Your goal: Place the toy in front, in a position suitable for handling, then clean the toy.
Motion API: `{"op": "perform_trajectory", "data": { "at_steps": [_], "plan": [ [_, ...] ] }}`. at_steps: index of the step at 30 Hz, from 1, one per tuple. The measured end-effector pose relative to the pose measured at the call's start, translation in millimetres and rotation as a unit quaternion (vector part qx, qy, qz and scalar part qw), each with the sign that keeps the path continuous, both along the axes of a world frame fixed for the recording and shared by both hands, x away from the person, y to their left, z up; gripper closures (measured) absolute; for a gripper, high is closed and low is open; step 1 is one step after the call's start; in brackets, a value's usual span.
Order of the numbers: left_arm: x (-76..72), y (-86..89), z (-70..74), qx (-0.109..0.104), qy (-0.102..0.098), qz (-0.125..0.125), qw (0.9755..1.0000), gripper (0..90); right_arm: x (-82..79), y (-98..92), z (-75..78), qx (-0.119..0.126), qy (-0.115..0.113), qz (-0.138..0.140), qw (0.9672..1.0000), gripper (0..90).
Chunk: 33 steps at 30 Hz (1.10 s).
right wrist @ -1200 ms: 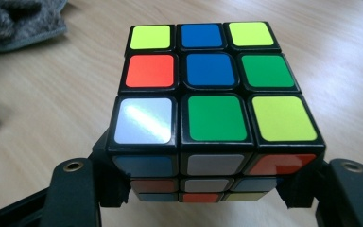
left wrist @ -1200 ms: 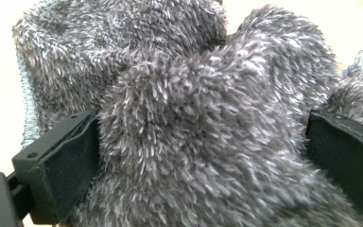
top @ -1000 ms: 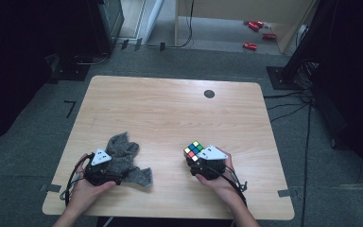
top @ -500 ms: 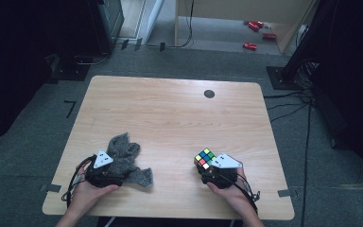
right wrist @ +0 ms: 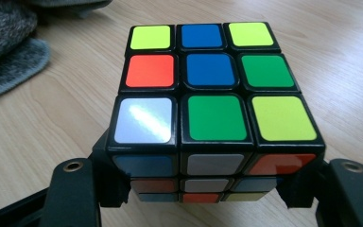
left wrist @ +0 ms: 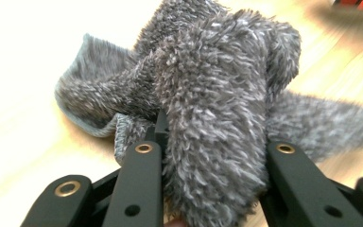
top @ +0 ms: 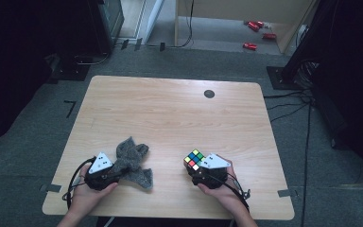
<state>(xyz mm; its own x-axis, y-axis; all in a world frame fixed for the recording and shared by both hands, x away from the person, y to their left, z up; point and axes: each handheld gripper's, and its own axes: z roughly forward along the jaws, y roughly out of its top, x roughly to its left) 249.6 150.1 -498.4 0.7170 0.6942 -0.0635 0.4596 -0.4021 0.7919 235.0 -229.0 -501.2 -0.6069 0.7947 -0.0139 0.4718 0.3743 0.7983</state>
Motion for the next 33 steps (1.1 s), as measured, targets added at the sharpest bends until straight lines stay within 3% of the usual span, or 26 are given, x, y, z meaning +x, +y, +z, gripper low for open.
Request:
{"op": "perform_trajectory", "data": {
  "at_steps": [3, 13, 19, 21, 24, 29, 33],
  "plan": [
    [-2.1, -2.1, 12.4, -0.027, -0.014, -0.004, 0.9995, 73.5, -0.2, 2.2, 3.4, 0.003, -0.001, 0.005, 1.0000, 34.5],
    [12.8, -20.0, 49.1, -0.073, -0.040, -0.025, 0.9963, 74.1, 7.8, 3.1, 20.7, 0.009, -0.004, 0.010, 0.9999, 34.5],
    [21.3, -38.5, 66.2, -0.112, -0.053, -0.056, 0.9907, 74.1, 15.8, 1.7, 30.5, 0.016, -0.008, 0.002, 0.9998, 34.5],
    [21.3, -43.0, 70.2, -0.128, -0.065, -0.064, 0.9876, 74.1, 17.2, 2.7, 32.3, 0.017, -0.007, 0.003, 0.9998, 34.5],
    [24.3, -49.4, 74.1, -0.138, -0.070, -0.073, 0.9852, 74.1, 19.4, 4.7, 33.4, 0.020, -0.007, 0.008, 0.9997, 34.5],
    [27.7, -55.6, 73.7, -0.163, -0.058, -0.096, 0.9802, 73.9, 20.6, 10.3, 34.9, 0.024, -0.007, 0.023, 0.9994, 34.5],
    [24.4, -63.0, 67.5, -0.152, -0.042, -0.124, 0.9798, 73.2, 17.5, 14.6, 33.2, 0.016, -0.014, 0.038, 0.9991, 34.6]
  ]
}}
